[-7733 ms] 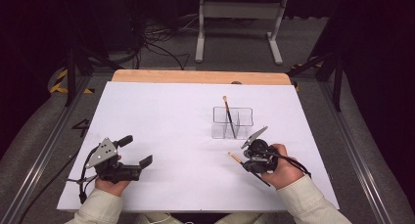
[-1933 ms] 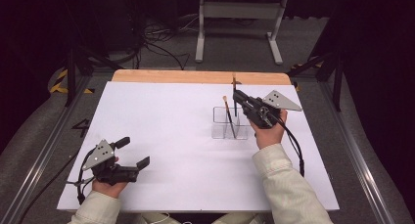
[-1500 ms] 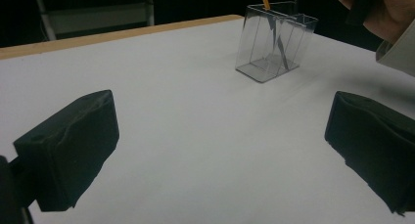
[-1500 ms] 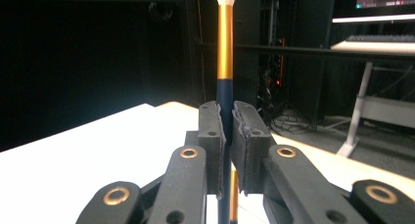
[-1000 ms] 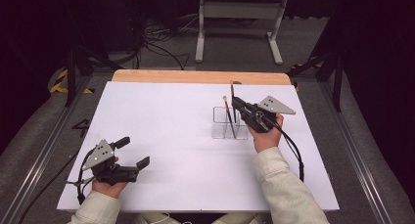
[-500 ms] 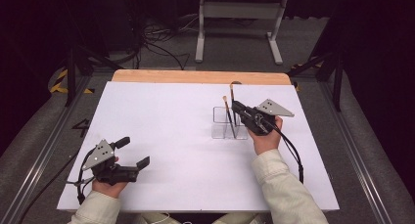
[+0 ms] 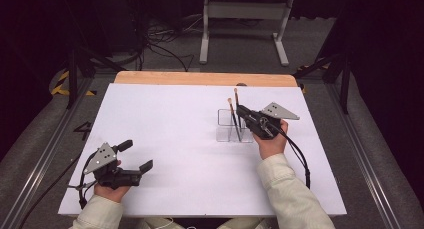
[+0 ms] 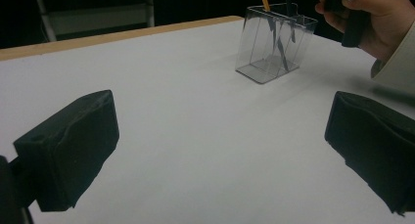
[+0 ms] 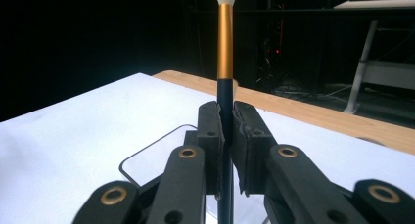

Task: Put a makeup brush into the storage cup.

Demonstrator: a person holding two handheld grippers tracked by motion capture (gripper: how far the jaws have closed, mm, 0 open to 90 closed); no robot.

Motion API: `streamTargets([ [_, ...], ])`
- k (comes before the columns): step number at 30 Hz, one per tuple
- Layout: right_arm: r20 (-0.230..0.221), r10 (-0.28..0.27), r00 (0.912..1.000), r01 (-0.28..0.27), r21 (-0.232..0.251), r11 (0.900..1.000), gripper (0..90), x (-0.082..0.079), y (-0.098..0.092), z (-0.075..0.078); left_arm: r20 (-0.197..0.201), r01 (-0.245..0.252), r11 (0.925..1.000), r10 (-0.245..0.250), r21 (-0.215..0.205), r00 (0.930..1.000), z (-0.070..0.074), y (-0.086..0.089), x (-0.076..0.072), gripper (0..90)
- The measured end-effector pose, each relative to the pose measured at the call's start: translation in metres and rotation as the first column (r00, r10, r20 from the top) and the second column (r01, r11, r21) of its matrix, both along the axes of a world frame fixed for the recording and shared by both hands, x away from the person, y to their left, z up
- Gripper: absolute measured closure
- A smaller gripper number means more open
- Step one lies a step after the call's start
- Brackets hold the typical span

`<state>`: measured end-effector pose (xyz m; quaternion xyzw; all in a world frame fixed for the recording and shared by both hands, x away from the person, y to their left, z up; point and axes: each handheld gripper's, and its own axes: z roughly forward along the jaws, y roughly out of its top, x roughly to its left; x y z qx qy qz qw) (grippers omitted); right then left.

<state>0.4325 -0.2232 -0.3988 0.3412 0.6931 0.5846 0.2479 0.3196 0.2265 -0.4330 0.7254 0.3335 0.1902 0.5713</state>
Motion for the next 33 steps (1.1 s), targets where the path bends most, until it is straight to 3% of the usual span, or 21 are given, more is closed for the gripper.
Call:
streamTargets([
  [2,-0.01,0.009,0.9999,-0.009,0.015,1.0,70.1,-0.001,-0.001,0.001,-0.001,0.0,1.0,0.0,-0.001,1.0,0.0,0.0,0.0,0.4],
  [3,-0.005,0.006,1.0,-0.006,0.025,1.0,57.4,-0.002,-0.001,0.002,-0.001,0.0,1.0,0.0,-0.001,1.0,0.0,0.0,0.0,0.3],
  [4,0.004,0.007,1.0,-0.007,0.027,1.0,50.2,-0.003,-0.001,0.003,-0.002,0.0,1.0,0.0,-0.001,1.0,0.0,0.0,0.0,0.3],
  [9,0.049,0.029,0.9984,-0.032,0.044,0.999,30.5,-0.009,-0.003,0.012,-0.002,-0.001,1.0,0.001,-0.001,1.0,0.0,0.0,0.0,0.4],
  [19,0.05,0.051,0.9974,-0.051,0.009,0.999,10.3,-0.025,-0.015,0.027,0.009,-0.004,1.0,0.004,0.003,1.0,0.001,0.002,-0.001,0.3],
  [29,0.053,0.079,0.9955,-0.077,-0.034,0.996,6.1,-0.048,-0.031,0.04,0.005,0.003,0.9999,-0.003,-0.01,1.0,0.003,0.004,-0.002,0.2],
  [33,0.055,0.087,0.9947,-0.085,-0.031,0.996,5.0,-0.054,-0.039,0.043,0.007,-0.001,0.9999,0.001,-0.012,1.0,0.003,0.004,-0.003,0.2],
])
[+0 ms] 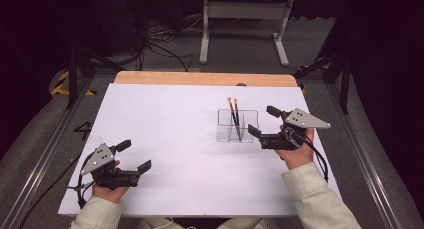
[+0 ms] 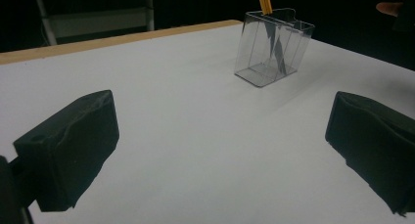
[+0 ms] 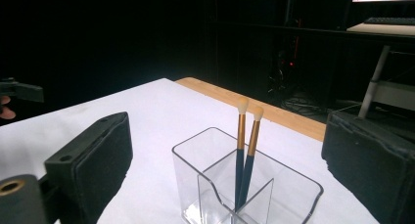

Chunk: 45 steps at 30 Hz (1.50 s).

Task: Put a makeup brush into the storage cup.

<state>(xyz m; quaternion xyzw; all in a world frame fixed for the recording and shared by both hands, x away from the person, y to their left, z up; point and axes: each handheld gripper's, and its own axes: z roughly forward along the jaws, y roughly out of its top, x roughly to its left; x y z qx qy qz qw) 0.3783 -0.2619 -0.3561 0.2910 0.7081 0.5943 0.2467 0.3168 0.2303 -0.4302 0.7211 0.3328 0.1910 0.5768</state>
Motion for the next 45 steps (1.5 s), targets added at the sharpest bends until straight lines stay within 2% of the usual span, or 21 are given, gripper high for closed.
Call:
streamTargets([
  [8,-0.006,0.035,0.9994,-0.035,-0.007,0.999,3.9,-0.011,-0.014,0.005,0.003,0.002,0.9999,-0.002,0.011,1.0,0.0,-0.001,-0.002,0.2],
  [13,-0.016,0.053,0.9985,-0.053,-0.036,0.998,3.0,-0.019,-0.023,0.007,0.002,0.007,0.9999,-0.007,0.009,1.0,0.0,-0.001,-0.002,0.2],
  [18,-0.033,0.047,0.9983,-0.049,-0.066,0.997,2.5,-0.024,-0.03,0.005,0.004,0.015,0.9998,-0.015,0.011,0.9999,0.0,-0.002,-0.001,0.2],
  [23,-0.046,0.059,0.9972,-0.062,-0.073,0.995,1.8,-0.029,-0.037,0.004,0.008,0.017,0.9998,-0.017,0.007,0.9998,0.0,-0.001,-0.001,0.2],
  [26,-0.061,0.07,0.9957,-0.074,-0.079,0.994,1.5,-0.033,-0.039,0.002,0.007,0.02,0.9998,-0.02,0.006,0.9998,0.0,-0.002,-0.002,0.2],
  [35,-0.065,0.096,0.9932,-0.101,-0.079,0.992,0.5,-0.045,-0.042,-0.005,0.006,0.031,0.9995,-0.031,0.004,0.9995,0.0,-0.002,-0.002,0.2],
  [39,-0.076,0.121,0.9898,-0.127,-0.079,0.989,0.3,-0.047,-0.043,-0.012,0.009,0.034,0.9994,-0.034,-0.001,0.9994,0.0,-0.002,-0.002,0.2],
  [42,-0.079,0.123,0.9892,-0.13,-0.081,0.988,0.3,-0.048,-0.044,-0.015,0.007,0.04,0.9992,-0.04,0.004,0.9992,0.0,-0.003,-0.002,0.2],
  [45,-0.086,0.114,0.9898,-0.122,-0.101,0.987,0.3,-0.049,-0.043,-0.019,0.008,0.042,0.9991,-0.042,0.004,0.9991,0.0,-0.003,-0.002,0.2],
])
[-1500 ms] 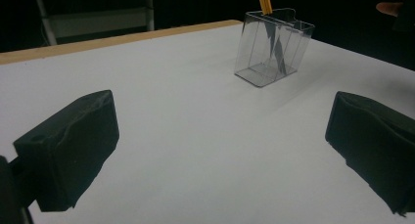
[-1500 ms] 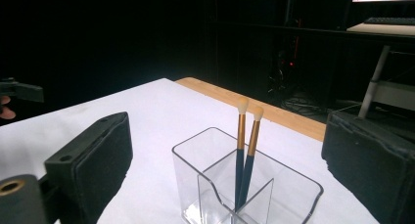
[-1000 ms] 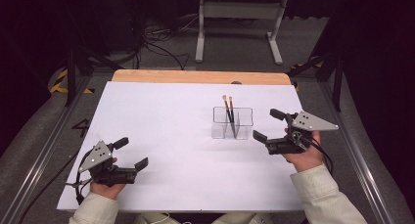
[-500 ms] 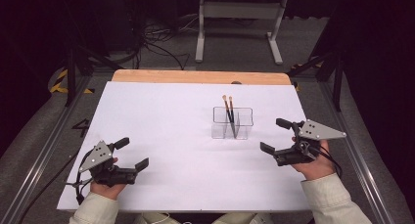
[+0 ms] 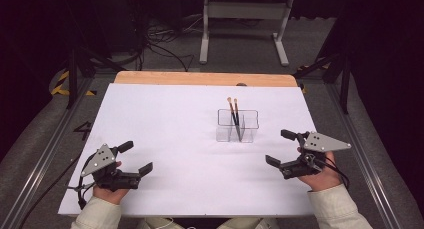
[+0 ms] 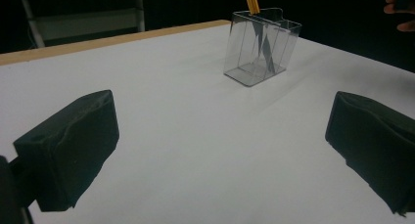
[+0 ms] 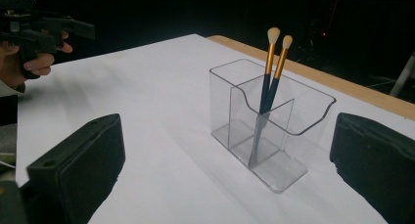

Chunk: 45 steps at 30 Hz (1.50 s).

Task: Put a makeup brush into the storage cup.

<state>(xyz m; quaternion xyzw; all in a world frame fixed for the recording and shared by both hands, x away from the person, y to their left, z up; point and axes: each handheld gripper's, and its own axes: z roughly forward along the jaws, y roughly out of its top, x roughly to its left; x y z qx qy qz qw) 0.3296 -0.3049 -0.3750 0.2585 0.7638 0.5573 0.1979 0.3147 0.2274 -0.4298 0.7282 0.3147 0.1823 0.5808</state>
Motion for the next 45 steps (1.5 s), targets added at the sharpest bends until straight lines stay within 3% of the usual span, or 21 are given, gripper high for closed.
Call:
streamTargets([
  [13,-0.016,0.024,0.9996,-0.024,0.021,0.999,0.0,-0.005,0.001,-0.019,-0.002,0.004,1.0,-0.004,-0.002,1.0,0.0,0.0,0.0,0.2],
  [16,-0.053,0.042,0.9977,-0.041,0.021,0.999,0.0,-0.004,0.001,-0.022,-0.002,0.005,1.0,-0.005,-0.003,1.0,-0.001,0.0,0.0,0.2],
  [19,-0.06,0.041,0.9973,-0.04,0.025,0.999,0.0,-0.004,0.0,-0.027,-0.001,0.007,1.0,-0.007,0.0,1.0,-0.001,-0.001,0.0,0.2],
  [26,-0.057,0.036,0.9977,-0.036,0.01,0.999,0.0,-0.006,-0.002,-0.039,0.002,0.009,1.0,-0.009,0.0,1.0,-0.001,-0.001,0.0,0.2],
  [32,-0.061,0.031,0.9977,-0.033,-0.038,0.999,0.0,-0.005,-0.001,-0.048,-0.003,0.015,0.9999,-0.015,-0.003,0.9999,-0.001,-0.001,0.0,0.2],
  [45,-0.069,0.01,0.9975,-0.013,-0.036,0.999,0.0,-0.005,-0.002,-0.049,-0.007,0.021,0.9998,-0.021,-0.004,0.9998,-0.002,-0.002,0.003,0.2],
])
